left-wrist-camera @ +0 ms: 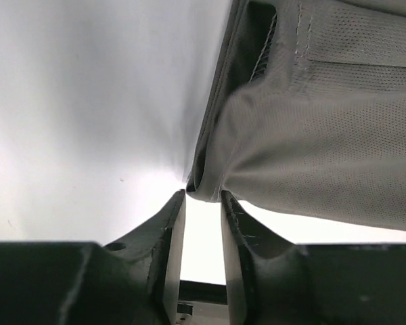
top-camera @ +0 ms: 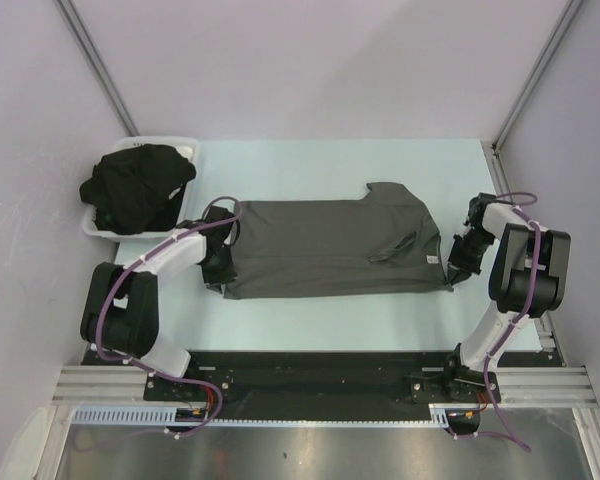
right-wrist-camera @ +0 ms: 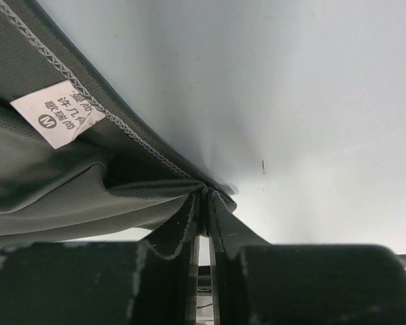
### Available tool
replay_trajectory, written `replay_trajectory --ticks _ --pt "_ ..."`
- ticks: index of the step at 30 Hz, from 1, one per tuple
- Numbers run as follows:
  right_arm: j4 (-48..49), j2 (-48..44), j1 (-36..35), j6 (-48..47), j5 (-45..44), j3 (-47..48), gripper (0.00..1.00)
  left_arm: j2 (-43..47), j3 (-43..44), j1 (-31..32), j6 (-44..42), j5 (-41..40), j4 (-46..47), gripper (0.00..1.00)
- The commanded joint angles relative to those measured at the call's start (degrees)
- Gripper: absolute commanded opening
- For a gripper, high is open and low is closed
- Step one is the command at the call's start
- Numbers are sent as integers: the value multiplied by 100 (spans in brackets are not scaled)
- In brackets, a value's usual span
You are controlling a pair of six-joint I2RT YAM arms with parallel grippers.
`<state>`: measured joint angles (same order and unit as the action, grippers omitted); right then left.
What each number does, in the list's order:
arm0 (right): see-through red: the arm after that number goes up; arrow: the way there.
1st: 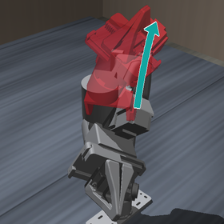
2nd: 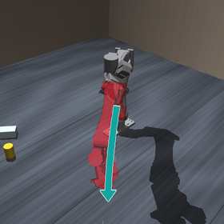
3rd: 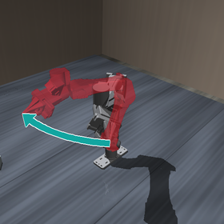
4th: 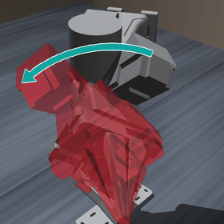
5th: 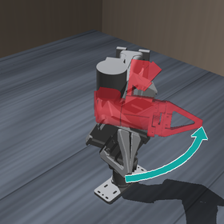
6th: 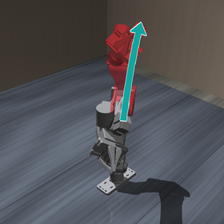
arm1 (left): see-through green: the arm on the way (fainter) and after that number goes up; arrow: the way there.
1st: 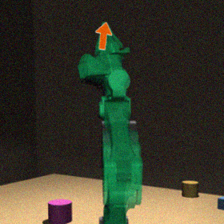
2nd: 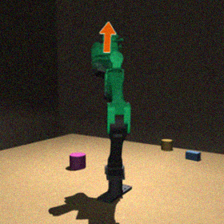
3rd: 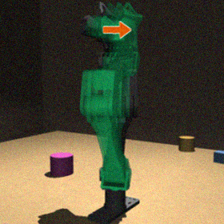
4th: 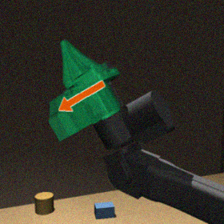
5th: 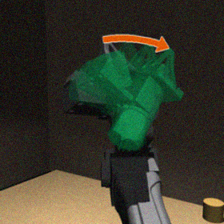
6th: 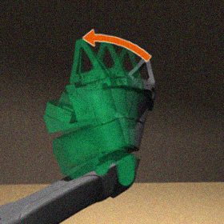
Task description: Fold and stack the t-shirts
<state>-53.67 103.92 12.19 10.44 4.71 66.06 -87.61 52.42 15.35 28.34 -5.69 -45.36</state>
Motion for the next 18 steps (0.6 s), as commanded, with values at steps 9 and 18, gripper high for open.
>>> replay_trajectory --ticks 9,18 --pt "15 -126 3 29 3 284 30 104 347 -24 23 -63 -139 44" --pt "-354 -65 -356 134 -471 2268 34 -133 1225 -6 -320 262 -52 44"
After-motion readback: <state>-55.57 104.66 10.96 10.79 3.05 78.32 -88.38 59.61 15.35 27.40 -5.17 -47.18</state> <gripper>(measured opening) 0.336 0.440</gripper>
